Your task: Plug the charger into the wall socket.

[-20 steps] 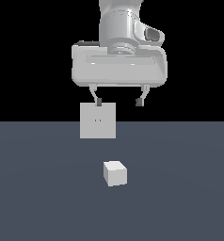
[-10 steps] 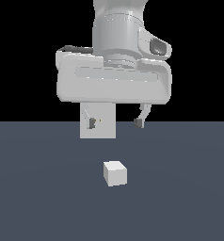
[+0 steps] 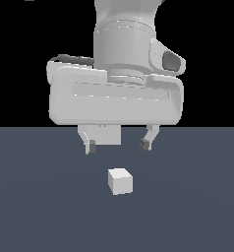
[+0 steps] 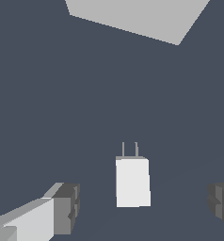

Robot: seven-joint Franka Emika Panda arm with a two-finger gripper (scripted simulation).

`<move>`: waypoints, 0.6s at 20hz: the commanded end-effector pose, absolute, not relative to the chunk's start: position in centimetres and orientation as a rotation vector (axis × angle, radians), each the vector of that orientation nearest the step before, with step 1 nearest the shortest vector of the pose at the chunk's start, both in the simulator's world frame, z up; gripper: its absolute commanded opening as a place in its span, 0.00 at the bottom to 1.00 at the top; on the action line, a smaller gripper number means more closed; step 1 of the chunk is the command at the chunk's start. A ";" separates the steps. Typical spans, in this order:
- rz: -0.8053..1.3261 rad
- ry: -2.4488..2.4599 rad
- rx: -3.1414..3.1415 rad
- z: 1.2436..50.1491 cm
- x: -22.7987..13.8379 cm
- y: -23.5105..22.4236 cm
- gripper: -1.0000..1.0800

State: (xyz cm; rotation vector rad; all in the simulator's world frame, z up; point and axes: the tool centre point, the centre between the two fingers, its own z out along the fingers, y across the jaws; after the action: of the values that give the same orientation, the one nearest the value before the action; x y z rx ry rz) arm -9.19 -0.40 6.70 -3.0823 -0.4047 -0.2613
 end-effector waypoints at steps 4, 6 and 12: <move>-0.271 -0.424 -3.077 6.3 -9.5 -0.4 0.96; -0.268 -0.420 -3.078 6.3 -9.5 -0.4 0.96; -0.269 -0.421 -3.078 5.0 -9.5 -0.4 0.96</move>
State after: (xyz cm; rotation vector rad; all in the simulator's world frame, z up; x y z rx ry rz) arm -9.46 -0.38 5.47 -3.0781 -0.4207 -0.2699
